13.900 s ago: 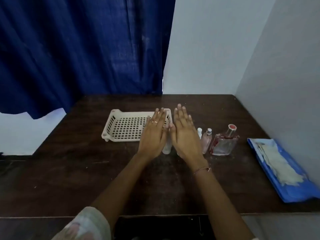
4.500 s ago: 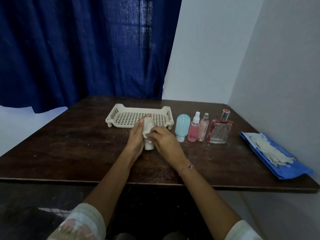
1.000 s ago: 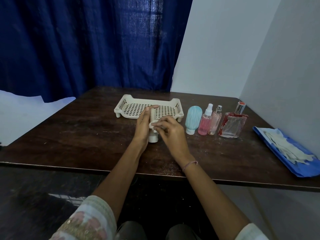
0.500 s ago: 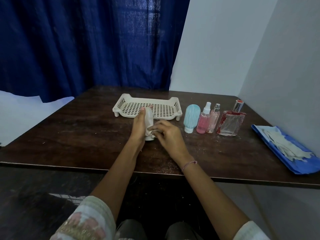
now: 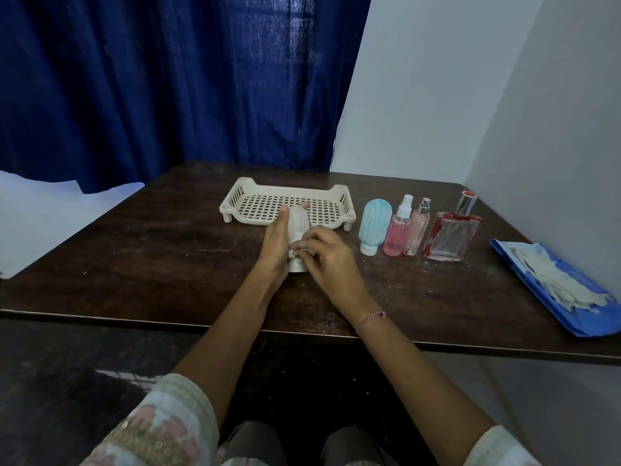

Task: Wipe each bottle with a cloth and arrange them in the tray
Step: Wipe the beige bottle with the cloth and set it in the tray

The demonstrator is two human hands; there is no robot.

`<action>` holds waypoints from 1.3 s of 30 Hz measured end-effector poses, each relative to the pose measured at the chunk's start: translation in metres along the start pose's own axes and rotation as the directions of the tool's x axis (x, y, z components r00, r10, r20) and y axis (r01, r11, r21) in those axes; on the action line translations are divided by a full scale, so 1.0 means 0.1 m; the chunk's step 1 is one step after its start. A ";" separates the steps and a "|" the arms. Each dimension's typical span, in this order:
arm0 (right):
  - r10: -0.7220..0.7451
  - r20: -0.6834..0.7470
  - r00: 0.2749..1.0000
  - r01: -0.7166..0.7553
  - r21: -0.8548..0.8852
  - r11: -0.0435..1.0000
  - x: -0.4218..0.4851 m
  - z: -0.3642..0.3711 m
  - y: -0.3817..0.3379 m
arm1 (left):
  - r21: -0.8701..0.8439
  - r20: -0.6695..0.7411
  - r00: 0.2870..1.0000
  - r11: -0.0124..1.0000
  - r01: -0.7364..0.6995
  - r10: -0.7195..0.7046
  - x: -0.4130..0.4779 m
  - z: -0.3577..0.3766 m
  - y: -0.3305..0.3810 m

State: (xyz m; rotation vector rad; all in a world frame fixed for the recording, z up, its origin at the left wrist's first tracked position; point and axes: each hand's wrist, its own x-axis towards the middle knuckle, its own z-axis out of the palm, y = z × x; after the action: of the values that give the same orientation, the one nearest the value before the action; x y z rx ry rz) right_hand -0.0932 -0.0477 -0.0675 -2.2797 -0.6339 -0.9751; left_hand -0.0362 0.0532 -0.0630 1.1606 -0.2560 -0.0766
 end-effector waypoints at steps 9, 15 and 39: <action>0.270 -0.269 0.924 -0.251 0.103 0.962 0.06 -0.05 0.10 | 0.000 0.107 0.993 0.999 0.054 -0.054 -0.05 0.07 -0.02; 0.073 -0.141 0.987 -0.062 0.083 0.995 0.01 -0.05 0.03 | 0.011 0.111 0.994 1.000 0.015 -0.016 -0.06 0.04 0.01; 0.106 -0.257 0.961 -0.090 0.071 0.993 0.05 -0.06 0.05 | 0.028 0.242 0.968 0.998 0.054 -0.059 -0.09 0.10 0.06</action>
State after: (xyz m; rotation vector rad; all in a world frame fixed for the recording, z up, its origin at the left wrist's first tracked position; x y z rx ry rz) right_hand -0.0894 -0.0544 -0.0622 -2.0641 -0.4273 -1.1662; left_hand -0.0474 0.0486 -0.0556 1.1797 -0.4416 -0.2679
